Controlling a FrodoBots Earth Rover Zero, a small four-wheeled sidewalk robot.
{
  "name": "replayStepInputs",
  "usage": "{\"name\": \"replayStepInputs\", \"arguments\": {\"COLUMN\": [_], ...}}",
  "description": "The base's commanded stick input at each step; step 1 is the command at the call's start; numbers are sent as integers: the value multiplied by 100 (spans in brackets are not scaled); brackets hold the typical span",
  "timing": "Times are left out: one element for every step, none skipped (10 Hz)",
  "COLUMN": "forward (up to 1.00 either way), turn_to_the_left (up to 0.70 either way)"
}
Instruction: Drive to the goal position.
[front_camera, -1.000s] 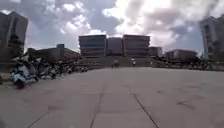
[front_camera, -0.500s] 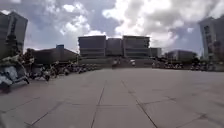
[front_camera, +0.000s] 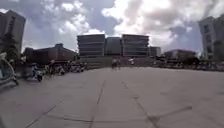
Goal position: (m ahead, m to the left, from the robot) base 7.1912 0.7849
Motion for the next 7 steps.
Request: {"name": "replayStepInputs", "arguments": {"forward": [100, 100, 100, 100, 100, 100, 100], "turn_to_the_left": [-1, -18, -6, 0, -1, -27, -6]}}
